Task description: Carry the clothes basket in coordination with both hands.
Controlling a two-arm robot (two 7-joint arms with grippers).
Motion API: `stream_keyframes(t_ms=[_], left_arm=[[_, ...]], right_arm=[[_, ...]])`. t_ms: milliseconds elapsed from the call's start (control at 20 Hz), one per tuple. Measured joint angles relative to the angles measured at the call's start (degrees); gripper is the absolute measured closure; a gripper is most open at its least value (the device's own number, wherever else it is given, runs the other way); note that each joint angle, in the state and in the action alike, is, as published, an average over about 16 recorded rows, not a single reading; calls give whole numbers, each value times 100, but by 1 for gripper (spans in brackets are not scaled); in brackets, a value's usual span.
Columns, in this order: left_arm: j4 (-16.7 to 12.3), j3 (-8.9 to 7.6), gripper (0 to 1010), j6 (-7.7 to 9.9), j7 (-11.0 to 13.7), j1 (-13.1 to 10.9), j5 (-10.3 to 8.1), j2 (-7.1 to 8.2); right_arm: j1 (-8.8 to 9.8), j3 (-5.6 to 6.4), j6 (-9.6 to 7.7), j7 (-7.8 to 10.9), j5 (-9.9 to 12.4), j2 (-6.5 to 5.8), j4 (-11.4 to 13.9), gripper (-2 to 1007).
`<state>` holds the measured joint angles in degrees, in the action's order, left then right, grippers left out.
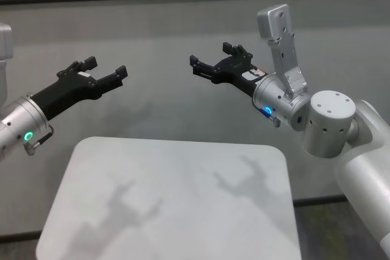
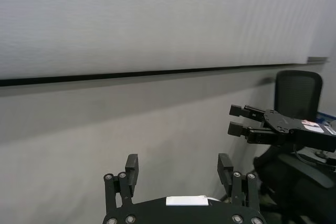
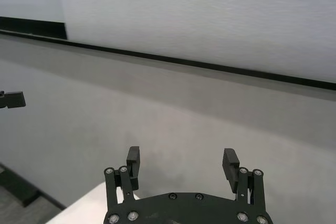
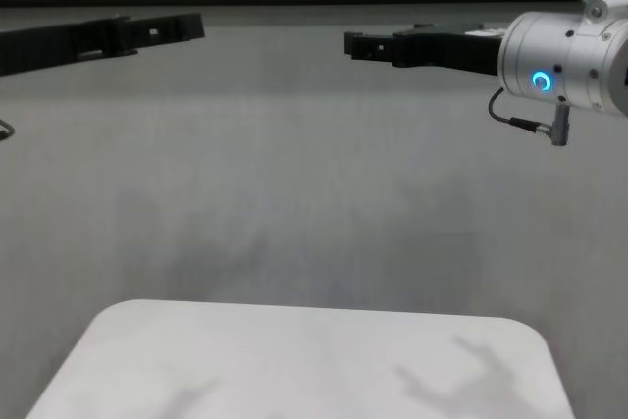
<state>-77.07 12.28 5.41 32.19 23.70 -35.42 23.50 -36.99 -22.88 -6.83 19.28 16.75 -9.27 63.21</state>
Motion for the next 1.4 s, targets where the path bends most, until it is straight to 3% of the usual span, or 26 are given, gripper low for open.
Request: stream_keyframes(t_ms=[1400], left_arm=[[0,0,10,0,0,1,0,0]], right_arm=[[0,0,0,0,0,0,0,5]])
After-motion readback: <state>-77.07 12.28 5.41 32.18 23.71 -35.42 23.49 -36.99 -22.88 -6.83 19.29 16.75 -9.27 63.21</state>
